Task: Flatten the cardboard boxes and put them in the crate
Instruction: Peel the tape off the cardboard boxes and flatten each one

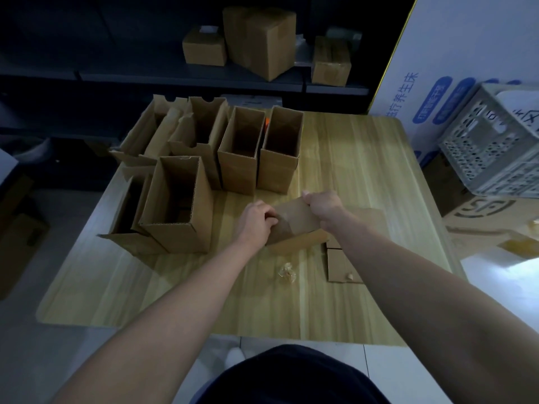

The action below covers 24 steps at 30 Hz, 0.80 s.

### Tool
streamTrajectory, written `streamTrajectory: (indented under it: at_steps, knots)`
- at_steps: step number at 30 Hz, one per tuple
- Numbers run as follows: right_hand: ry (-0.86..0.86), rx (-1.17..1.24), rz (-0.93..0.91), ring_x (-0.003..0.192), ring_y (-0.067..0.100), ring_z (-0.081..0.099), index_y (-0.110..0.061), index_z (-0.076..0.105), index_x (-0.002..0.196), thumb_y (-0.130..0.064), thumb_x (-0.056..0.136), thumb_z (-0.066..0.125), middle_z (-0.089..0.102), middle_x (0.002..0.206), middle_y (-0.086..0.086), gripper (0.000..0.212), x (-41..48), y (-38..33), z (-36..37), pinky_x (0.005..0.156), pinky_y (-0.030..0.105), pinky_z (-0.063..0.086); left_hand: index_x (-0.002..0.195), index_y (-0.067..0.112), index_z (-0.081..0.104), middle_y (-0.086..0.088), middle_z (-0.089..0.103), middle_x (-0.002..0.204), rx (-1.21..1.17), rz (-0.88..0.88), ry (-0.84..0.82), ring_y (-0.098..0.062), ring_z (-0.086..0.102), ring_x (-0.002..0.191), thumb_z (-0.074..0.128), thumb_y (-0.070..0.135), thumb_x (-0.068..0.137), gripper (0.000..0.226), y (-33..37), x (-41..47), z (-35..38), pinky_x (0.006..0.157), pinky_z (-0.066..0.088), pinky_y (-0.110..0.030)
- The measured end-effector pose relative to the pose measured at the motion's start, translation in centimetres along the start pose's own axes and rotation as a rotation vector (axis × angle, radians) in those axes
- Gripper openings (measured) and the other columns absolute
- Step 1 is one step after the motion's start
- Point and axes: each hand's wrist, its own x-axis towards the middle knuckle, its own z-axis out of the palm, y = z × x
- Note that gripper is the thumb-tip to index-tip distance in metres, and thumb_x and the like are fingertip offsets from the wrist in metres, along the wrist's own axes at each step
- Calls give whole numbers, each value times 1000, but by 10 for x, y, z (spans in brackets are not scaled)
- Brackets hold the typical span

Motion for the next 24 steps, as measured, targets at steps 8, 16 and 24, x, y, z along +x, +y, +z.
streamTrajectory:
  at_steps: [8, 16, 24]
  knots:
    - [3, -67, -60, 107, 32, 60, 3, 58, 119, -28, 95, 54, 63, 116, 19, 40, 11, -6, 11, 89, 36, 48, 84, 16, 61, 6, 49, 87, -76, -69, 29, -16, 52, 88, 66, 8, 84, 9, -11, -1, 4, 80, 42, -27]
    - [57, -158, -92, 84, 20, 50, -19, 43, 67, -33, 95, 50, 54, 95, 8, 33, 24, -1, 9, 79, 32, 45, 90, 11, 65, 4, 52, 89, 0, -123, -10, -12, 50, 81, 66, 15, 85, 7, -14, -1, -10, 71, 35, -22]
    - [53, -210, -101, 84, 20, 50, -14, 50, 94, -32, 94, 50, 53, 95, 7, 18, 25, -2, 13, 80, 33, 46, 83, 10, 64, -2, 57, 89, -8, -153, -18, -17, 51, 83, 69, 15, 83, 6, -12, -2, -15, 71, 37, -27]
